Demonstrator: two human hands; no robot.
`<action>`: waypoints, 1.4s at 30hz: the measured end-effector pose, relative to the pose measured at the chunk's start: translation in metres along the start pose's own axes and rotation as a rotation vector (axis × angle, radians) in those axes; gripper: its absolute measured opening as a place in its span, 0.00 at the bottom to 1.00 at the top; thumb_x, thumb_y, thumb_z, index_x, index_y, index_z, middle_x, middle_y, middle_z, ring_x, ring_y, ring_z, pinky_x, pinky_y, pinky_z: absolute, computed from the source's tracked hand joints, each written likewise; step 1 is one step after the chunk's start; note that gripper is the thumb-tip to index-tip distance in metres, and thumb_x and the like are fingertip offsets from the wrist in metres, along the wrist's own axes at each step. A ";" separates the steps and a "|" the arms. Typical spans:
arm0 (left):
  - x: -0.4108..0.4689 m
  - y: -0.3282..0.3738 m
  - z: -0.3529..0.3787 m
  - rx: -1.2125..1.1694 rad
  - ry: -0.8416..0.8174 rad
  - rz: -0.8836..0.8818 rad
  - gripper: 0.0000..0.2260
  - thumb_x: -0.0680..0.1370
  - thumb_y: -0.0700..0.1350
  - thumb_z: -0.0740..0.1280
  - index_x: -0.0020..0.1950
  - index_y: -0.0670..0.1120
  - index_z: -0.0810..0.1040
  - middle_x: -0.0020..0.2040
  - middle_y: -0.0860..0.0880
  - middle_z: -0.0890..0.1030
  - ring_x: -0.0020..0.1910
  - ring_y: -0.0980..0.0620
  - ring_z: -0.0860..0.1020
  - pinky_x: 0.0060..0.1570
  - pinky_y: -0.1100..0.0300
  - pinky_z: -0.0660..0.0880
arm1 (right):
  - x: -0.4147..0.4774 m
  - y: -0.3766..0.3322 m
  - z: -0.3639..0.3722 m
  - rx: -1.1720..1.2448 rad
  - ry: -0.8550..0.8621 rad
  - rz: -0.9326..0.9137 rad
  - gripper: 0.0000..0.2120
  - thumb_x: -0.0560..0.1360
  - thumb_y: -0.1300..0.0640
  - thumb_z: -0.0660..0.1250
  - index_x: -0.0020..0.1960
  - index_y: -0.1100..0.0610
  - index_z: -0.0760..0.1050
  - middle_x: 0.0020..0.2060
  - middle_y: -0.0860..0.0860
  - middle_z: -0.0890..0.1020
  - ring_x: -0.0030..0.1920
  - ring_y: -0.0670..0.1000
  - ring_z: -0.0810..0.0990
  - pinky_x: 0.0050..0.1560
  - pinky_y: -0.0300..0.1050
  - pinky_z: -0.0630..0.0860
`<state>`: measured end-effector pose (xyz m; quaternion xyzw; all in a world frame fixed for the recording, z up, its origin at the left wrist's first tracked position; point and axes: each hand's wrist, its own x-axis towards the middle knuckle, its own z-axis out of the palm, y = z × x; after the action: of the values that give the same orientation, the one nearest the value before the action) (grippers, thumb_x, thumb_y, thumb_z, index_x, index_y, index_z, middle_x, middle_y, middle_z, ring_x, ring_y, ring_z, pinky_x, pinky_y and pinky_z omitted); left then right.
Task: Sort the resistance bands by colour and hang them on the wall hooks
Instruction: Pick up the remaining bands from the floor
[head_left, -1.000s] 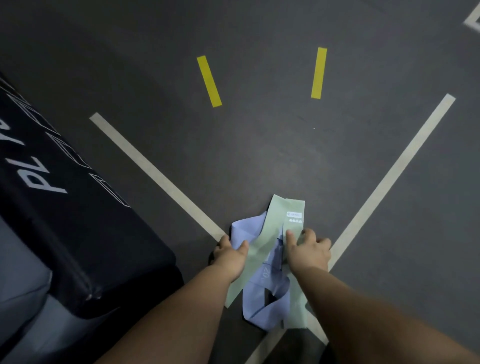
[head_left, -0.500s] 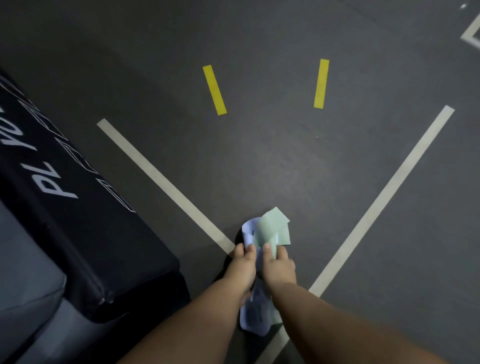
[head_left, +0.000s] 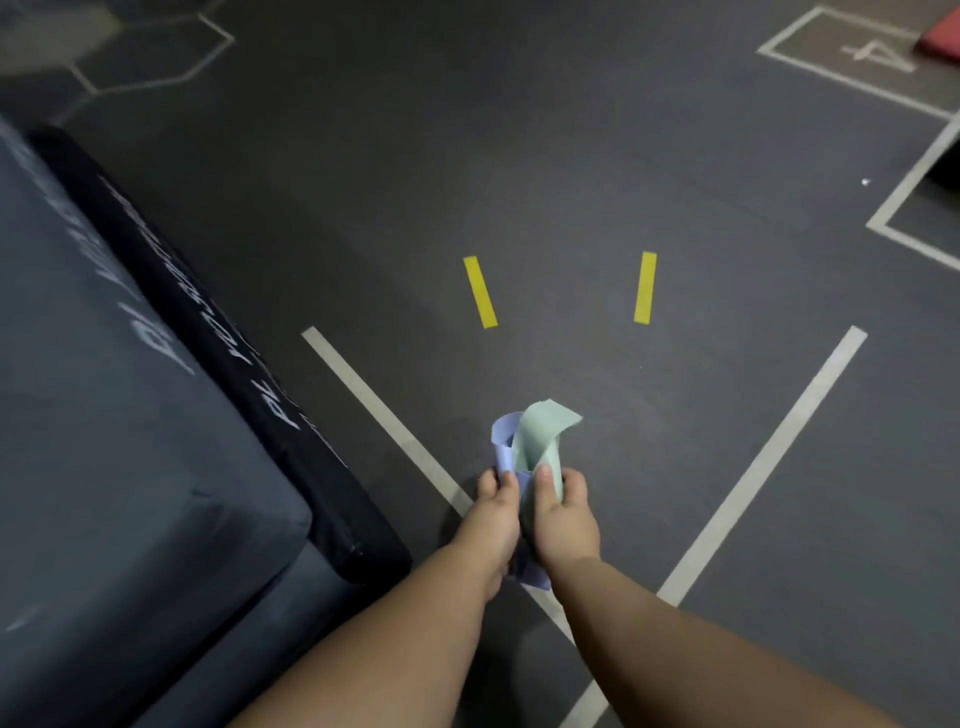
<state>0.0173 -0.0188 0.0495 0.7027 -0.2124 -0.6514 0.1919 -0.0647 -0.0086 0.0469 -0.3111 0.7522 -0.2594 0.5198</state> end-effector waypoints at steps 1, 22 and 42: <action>-0.009 0.003 -0.002 -0.024 -0.002 0.005 0.15 0.81 0.59 0.51 0.67 0.59 0.63 0.59 0.48 0.76 0.52 0.45 0.78 0.47 0.48 0.79 | -0.010 -0.007 -0.002 0.005 0.005 -0.019 0.08 0.81 0.43 0.53 0.53 0.47 0.64 0.43 0.50 0.75 0.45 0.53 0.72 0.46 0.45 0.65; -0.269 0.054 -0.125 0.033 0.272 0.626 0.14 0.81 0.58 0.51 0.64 0.54 0.63 0.56 0.48 0.77 0.53 0.46 0.77 0.58 0.46 0.75 | -0.247 -0.155 0.012 0.092 -0.014 -0.542 0.12 0.79 0.40 0.55 0.53 0.47 0.67 0.46 0.50 0.78 0.47 0.53 0.77 0.48 0.47 0.72; -0.443 -0.012 -0.352 -0.291 0.765 0.728 0.18 0.82 0.55 0.49 0.69 0.50 0.63 0.62 0.43 0.75 0.56 0.44 0.73 0.60 0.51 0.71 | -0.462 -0.222 0.196 -0.033 -0.481 -0.826 0.17 0.79 0.40 0.54 0.59 0.51 0.67 0.46 0.52 0.76 0.47 0.56 0.75 0.53 0.50 0.71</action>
<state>0.3413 0.2320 0.4395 0.7368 -0.2647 -0.2637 0.5635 0.2871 0.1701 0.4283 -0.6435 0.4280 -0.3529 0.5275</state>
